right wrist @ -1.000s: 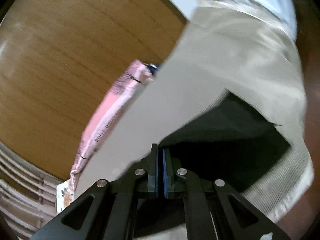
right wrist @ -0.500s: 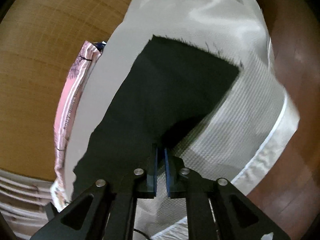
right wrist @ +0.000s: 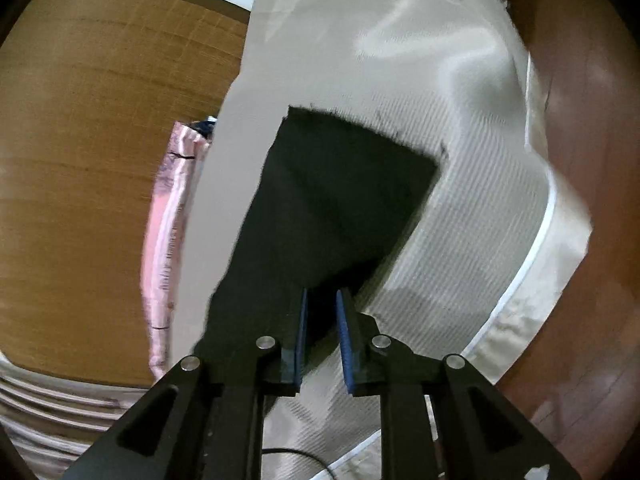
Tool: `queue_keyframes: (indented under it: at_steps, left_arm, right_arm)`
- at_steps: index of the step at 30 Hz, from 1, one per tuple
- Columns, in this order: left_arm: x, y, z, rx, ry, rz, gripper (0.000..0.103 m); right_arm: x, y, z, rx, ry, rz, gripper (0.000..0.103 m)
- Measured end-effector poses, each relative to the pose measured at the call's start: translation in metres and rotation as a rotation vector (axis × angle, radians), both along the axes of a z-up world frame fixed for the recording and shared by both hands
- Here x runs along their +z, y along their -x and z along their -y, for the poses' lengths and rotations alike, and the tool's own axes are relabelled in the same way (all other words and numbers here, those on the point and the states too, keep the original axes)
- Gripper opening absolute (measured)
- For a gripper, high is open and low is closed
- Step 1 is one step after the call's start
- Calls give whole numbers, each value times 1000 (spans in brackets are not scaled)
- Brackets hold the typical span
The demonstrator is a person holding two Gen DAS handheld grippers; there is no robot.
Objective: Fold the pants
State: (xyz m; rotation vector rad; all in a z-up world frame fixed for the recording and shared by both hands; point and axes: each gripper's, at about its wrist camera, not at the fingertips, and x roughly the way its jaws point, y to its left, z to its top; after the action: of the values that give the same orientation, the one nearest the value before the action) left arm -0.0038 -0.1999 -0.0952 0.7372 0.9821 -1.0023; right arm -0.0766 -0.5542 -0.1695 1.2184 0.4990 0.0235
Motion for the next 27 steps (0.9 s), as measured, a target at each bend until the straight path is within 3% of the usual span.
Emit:
queue_keyframes:
  at_steps: [3,7,13,15,18,21,27]
  left_arm:
    - [0,0,0,4,1,-3,4]
    - [0,1,1,8,-5,5,5]
    - [0,0,0,14,3,-2,5]
    - [-1,0,0,15,4,-1,5]
    - [-1,0,-1,14,5,1,5]
    - [-1,1,-2,15,6,2,5]
    - [-1,2,-3,16,9,3,5]
  right_arm:
    - [-10,-9,1,6,-83,44,29]
    - [-8,-24,7,-30,-131,106,30]
    - [-9,-39,23,-87,-163,43,30]
    - [-6,-38,28,-116,-122,31,28]
    - [4,-36,36,-136,-61,42,12]
    - [14,-38,42,-107,-12,70,8]
    - [25,-46,47,-126,128,-25,8]
